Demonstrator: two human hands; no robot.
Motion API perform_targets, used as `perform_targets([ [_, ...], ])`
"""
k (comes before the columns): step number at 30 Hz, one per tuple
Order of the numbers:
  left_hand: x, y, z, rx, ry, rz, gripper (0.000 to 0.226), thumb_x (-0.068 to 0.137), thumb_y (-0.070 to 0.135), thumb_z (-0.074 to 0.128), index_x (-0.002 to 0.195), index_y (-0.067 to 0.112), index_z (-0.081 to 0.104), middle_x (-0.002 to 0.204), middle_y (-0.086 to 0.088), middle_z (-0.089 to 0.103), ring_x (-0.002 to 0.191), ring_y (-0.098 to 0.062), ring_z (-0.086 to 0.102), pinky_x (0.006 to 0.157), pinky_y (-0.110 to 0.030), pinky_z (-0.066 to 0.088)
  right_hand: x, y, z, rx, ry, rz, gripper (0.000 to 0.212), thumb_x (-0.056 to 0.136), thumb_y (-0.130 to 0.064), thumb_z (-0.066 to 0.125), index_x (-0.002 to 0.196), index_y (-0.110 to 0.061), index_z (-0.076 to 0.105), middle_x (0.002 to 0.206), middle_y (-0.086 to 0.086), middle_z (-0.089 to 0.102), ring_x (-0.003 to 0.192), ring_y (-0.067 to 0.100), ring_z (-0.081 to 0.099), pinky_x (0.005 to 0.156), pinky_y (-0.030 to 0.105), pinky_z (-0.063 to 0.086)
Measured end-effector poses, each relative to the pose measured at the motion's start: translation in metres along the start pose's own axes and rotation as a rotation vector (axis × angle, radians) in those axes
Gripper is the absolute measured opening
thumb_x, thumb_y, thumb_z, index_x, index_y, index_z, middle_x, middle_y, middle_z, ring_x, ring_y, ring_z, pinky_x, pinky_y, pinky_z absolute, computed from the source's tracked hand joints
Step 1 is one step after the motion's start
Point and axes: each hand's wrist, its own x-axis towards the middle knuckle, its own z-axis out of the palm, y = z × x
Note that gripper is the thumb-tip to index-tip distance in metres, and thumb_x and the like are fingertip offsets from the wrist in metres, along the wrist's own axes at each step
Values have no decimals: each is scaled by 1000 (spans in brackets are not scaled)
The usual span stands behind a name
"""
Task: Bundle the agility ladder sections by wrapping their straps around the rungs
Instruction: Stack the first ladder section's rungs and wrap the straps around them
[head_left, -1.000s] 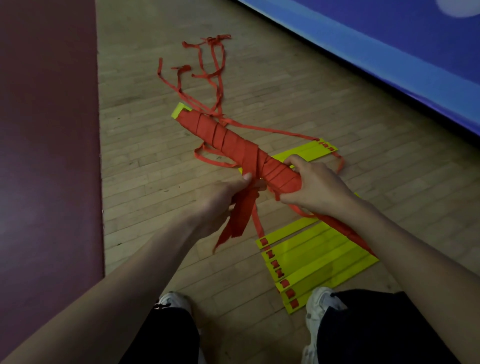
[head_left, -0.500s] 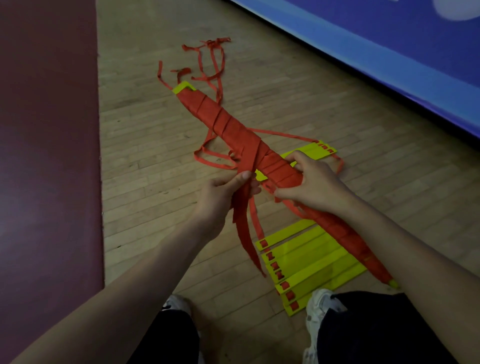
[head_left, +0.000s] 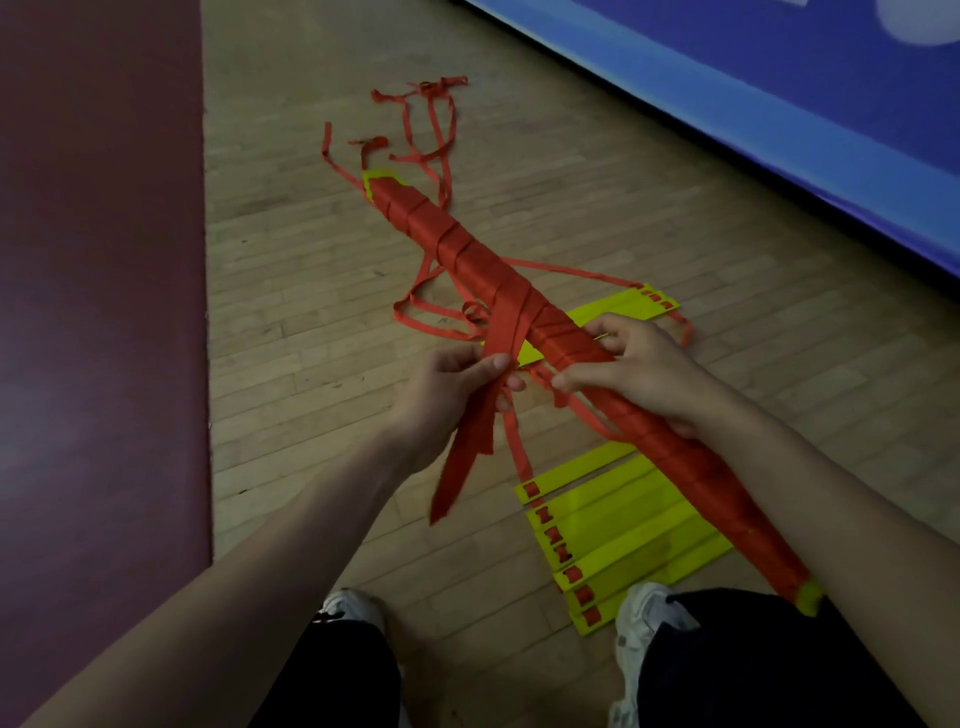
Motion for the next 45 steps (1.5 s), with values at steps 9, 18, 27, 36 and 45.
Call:
perform_targets([
  [9, 0, 4, -1, -197, -41, 23, 5, 89, 7, 57, 87, 5, 62, 70, -4, 62, 48, -6, 48, 56, -18, 45, -6, -5, 6, 451, -465, 37, 45, 76, -16, 58, 113, 9, 53, 70, 4, 60, 41, 9, 48, 35, 18, 38],
  [18, -5, 4, -7, -167, -52, 29, 7, 82, 18, 62, 84, 10, 62, 68, 6, 62, 49, -4, 43, 56, -21, 30, -5, -9, 6, 433, -636, 170, 37, 84, -29, 49, 103, 0, 61, 78, 13, 66, 51, 18, 56, 47, 27, 49],
  [27, 1, 7, -17, -189, 265, -55, 9, 92, 13, 61, 96, 5, 63, 67, 2, 63, 48, -6, 42, 55, -19, 35, -4, 0, 10, -762, -71, -183, 63, 61, -47, 83, 106, -23, 46, 90, -1, 71, 80, 22, 69, 65, 33, 52],
  [36, -4, 10, -8, -67, 212, -55, 20, 89, 0, 60, 108, -8, 58, 87, -13, 67, 62, -11, 67, 67, -22, 55, 0, 16, 3, -821, 102, -326, 44, 68, -47, 68, 102, -29, 47, 81, 2, 68, 85, 32, 66, 63, 35, 48],
  [45, -5, 10, -9, -33, 203, -121, 8, 83, 7, 69, 85, 3, 63, 74, -9, 65, 63, -12, 68, 73, -28, 57, 3, 13, 2, -594, 58, -234, 38, 57, -43, 70, 84, -26, 51, 65, -5, 63, 61, 15, 62, 58, 27, 50],
])
